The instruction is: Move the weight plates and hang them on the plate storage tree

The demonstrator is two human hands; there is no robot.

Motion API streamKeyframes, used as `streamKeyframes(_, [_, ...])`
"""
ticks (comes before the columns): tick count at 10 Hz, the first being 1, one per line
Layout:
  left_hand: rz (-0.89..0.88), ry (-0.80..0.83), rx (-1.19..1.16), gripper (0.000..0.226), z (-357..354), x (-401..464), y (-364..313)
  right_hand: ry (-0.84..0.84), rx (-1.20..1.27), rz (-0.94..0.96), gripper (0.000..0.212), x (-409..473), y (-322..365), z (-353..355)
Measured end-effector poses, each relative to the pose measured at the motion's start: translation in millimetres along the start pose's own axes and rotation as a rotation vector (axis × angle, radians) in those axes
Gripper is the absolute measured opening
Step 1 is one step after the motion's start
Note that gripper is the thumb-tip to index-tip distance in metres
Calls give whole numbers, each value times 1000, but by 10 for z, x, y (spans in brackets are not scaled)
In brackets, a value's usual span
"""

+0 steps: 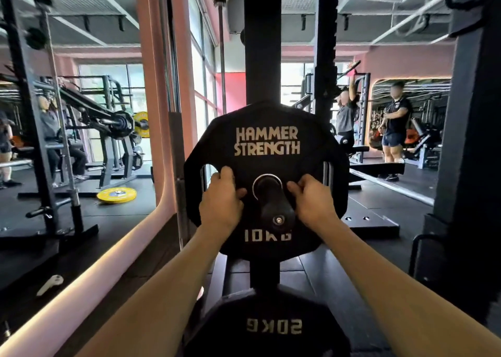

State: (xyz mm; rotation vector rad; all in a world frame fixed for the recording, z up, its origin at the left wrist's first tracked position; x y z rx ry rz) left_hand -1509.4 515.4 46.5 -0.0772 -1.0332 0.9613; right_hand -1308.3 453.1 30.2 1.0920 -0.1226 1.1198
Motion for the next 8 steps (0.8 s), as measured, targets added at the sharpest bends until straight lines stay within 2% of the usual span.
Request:
streamKeyframes(4, [-8,-5,0,26,-70,83,49,13,22,-9,29,16,-41,-26])
streamKeyframes(5, [-84,50,4,27,-101,55,45,121,83,-36,29,-59,-75,-99])
streamKeyframes(6, [-79,235,-78,29,-146,111,121,231,139,-111,23,-72,-42,-78])
streamKeyframes(7, [-11,553,-93,33,-95,-369,410,374,48,-162,21,-437,-36,127])
streamKeyframes(8, [101,622,-9,46,41,-777,622,460,-44,-204,20,-758,-68,336])
Point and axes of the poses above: each hand's wrist, its own x-axis towards the middle knuckle, its own z-axis out of the back of the hand, y = z × x, the point moved 10 cm from there along x, towards the middle knuckle, and after that the axes turned 1 degree about z, right-handed, at the moved point
